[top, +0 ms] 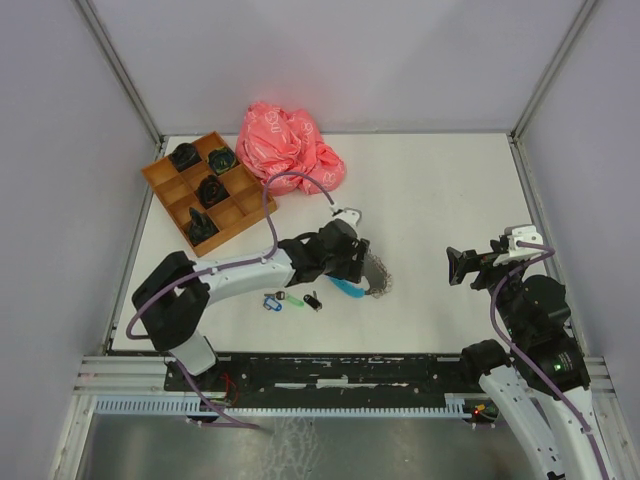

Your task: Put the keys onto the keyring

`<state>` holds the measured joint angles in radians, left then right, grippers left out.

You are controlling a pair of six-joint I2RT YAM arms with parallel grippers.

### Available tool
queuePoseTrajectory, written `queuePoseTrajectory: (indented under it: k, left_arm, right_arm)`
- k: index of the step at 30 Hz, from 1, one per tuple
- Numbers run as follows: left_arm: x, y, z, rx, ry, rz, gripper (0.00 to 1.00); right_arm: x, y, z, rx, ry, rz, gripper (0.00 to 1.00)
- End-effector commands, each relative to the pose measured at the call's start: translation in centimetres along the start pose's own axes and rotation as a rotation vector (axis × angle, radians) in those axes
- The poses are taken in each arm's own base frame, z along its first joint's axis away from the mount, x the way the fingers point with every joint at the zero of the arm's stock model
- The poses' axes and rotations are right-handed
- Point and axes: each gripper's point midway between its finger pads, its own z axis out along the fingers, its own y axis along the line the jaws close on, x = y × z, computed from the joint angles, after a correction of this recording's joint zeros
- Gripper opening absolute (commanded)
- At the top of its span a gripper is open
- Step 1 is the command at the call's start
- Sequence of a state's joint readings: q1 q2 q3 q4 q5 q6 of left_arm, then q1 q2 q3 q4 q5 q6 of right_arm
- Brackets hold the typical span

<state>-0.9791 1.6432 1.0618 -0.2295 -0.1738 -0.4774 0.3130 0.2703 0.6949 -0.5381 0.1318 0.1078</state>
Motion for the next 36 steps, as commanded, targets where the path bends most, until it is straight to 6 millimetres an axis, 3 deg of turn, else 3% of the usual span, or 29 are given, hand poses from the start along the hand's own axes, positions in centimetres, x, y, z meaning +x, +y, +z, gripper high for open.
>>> queuePoseTrajectory:
  k: [1,7,13,27,36]
  left_arm:
    - [-1.5,4.1,0.1,-0.106,-0.059,-0.306,0.81]
    - [-2.2,7.6,0.8,-0.097,-0.065,-0.452,0.76]
    - [-2.4,9.7,1.5,-0.080,-0.058,-0.536,0.59]
    - [-1.6,9.9,3.7,-0.050,-0.002,-0.553,0.38]
    - [-1.0,9.6,4.8,-0.030,0.034,-0.558,0.36]
  right_arm:
    - [-1.3,0.2,-0.1,-0.008,-0.046,0.012,1.00]
    - [-1.2,0.0,-0.1,0.000,-0.048,0.010,1.00]
    - [-1.2,-0.1,-0.1,0.004,-0.048,0.009,1.00]
    - [-1.3,-0.3,-0.2,0.014,-0.057,0.006,1.00]
    - [-1.3,-0.2,-0.3,0.008,-0.062,0.004,1.00]
